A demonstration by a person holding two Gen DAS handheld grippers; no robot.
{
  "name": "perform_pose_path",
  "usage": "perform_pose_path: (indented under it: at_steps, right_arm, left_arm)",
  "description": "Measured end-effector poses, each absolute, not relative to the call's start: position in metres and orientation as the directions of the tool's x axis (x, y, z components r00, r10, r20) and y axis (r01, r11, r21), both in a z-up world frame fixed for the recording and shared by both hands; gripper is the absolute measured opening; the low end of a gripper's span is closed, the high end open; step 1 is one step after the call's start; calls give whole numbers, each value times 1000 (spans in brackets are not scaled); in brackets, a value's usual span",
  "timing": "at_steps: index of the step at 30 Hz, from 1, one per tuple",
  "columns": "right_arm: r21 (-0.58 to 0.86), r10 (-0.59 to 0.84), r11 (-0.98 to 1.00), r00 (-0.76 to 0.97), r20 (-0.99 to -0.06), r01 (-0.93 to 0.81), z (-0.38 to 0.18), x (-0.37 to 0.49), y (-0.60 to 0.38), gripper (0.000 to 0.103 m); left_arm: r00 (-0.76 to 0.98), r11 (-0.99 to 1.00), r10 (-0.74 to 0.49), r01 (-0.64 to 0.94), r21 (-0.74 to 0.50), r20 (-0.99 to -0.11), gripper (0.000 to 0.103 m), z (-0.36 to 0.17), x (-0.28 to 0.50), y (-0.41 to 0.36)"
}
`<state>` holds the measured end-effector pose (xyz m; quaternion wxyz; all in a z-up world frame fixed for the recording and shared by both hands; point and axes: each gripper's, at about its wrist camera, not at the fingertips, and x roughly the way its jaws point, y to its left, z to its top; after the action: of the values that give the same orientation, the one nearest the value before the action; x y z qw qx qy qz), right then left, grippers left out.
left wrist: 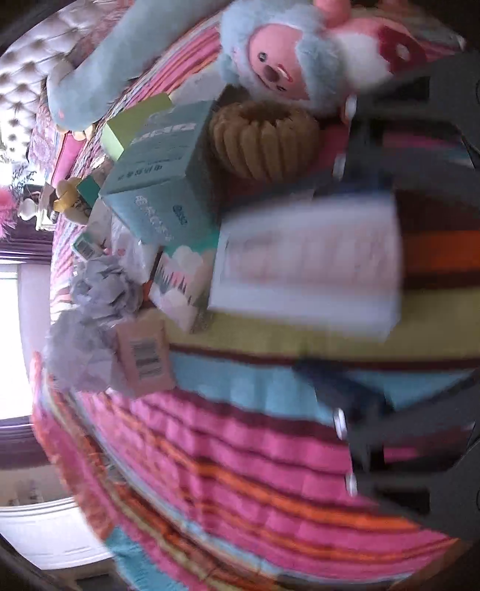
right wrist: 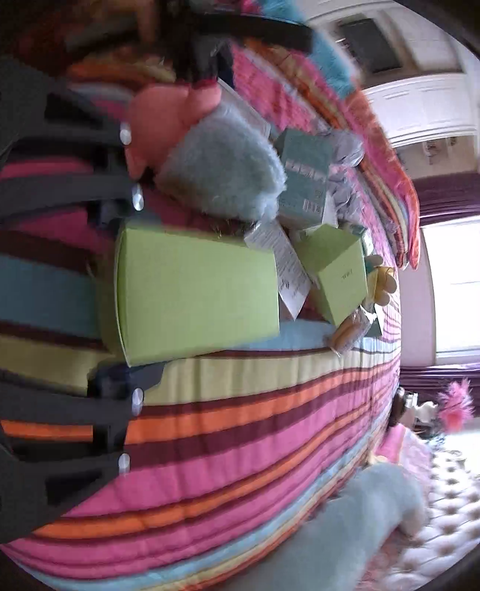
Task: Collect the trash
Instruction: 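Grasp the white cosmetic box with the left tool while the right tool grasps the green box, then carry both boxes over the wastebasket and open both tools to drop them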
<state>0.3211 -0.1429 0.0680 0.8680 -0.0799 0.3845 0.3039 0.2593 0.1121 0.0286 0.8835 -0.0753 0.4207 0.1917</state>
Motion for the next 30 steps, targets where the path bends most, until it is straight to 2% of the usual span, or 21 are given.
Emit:
perform_pose_path:
  at_steps: [7, 10, 13, 16, 18, 24, 26, 30]
  right_arm:
    - [163, 491, 833, 569, -660, -529, 95, 280, -184, 47]
    - [207, 543, 802, 539, -644, -560, 107, 233, -207, 47]
    - [264, 588, 762, 463, -663, -591, 99, 169, -221, 47]
    - [332, 598, 739, 344, -724, -586, 67, 111, -220, 47]
    - [387, 581, 740, 234, -779, -550, 27, 83, -212, 47]
    - [372, 433, 779, 4, -901, -505, -85, 55, -174, 47]
    - [374, 407, 778, -49, -912, -505, -103, 55, -166, 47]
    - [373, 382, 768, -95, -919, -520, -116, 58, -154, 47]
  left_arm:
    - [645, 927, 168, -361, -104, -746, 48, 50, 218, 130]
    - [708, 958, 77, -248, -145, -702, 48, 69, 156, 116]
    - [710, 977, -26, -132, -168, -703, 48, 69, 95, 96]
    - [633, 974, -154, -33, -225, -759, 49, 45, 32, 69]
    - [524, 964, -218, -14, -264, -823, 49, 7, 1, 51]
    - [227, 970, -213, -66, -233, -950, 49, -118, -11, 26]
    - [154, 979, -188, -54, -198, -970, 49, -147, -6, 20]
    - [95, 979, -192, -49, -197, -977, 50, -170, 0, 17]
